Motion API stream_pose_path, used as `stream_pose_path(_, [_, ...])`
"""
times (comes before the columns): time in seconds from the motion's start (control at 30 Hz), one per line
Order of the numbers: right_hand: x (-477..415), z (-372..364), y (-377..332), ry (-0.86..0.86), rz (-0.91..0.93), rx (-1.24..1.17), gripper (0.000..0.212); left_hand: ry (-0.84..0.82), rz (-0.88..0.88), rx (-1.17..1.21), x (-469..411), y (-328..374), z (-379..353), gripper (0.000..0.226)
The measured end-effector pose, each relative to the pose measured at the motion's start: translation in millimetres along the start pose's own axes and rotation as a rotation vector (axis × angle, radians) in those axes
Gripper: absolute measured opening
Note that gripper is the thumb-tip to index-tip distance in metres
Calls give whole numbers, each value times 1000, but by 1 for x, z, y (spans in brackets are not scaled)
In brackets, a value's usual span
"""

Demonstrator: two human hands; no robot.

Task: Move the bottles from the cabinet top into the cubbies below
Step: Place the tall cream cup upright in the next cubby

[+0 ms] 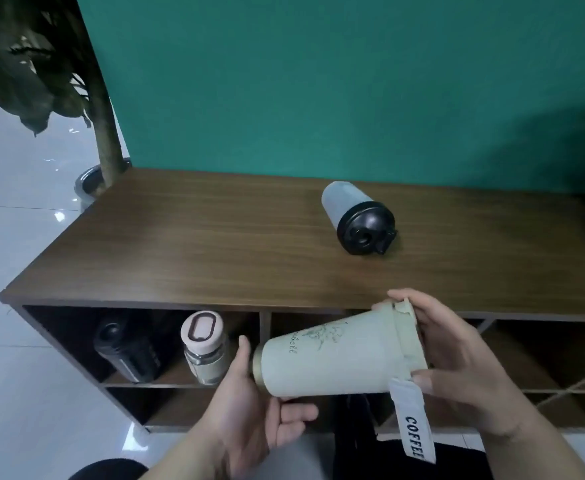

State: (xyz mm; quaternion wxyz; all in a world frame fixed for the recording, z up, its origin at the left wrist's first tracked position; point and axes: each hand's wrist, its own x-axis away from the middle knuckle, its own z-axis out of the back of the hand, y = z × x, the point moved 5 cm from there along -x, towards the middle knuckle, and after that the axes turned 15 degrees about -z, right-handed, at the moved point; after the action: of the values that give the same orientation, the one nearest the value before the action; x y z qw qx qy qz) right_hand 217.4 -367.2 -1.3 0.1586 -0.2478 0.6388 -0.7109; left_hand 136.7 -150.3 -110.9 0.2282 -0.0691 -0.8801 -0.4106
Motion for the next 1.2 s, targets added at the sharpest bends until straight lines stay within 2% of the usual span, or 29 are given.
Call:
stream_pose_path(0.1, [-8,-2,23,-52,-105,152,85,99,88,79,-8,-19,3,76])
stream_pose_path(0.17, [-14,-7,39,-82,-169,180,85,197,126,96,-18,-35,9,53])
stream_pose_path(0.23, [-21,-12,55,-86,-227,183,87,292,123,126,-32,-50,17,41])
stream_pose_path(0.37, [-25,-15,88,83,-337,83,87,368,103,247,-55,-71,25,29])
stream_pose_path(0.47, [-25,-19,98,275,-426,-105,87,380,90,353,-68,-81,23,28])
stream_pose_path(0.53, [-29,-18,104,474,-485,-46,83,340,104,393,-74,-90,19,35])
stream_pose_path(0.6, [-34,-16,109,630,-537,19,88,319,103,416,-80,-97,15,34])
stream_pose_path(0.8, [-48,-22,108,729,-522,32,115,346,85,499,-103,-109,17,40])
stream_pose_path(0.87, [-56,-22,105,711,-463,42,94,334,113,461,-106,-114,14,44])
stream_pose_path(0.93, [-63,-27,102,626,-441,150,75,305,174,368,-107,-121,9,49])
stream_pose_path(1.03, [-70,-35,101,459,-419,354,75,258,244,264,-108,-126,3,55])
stream_pose_path(1.2, [-86,-41,104,196,-402,514,82,218,232,193,-118,-115,10,45])
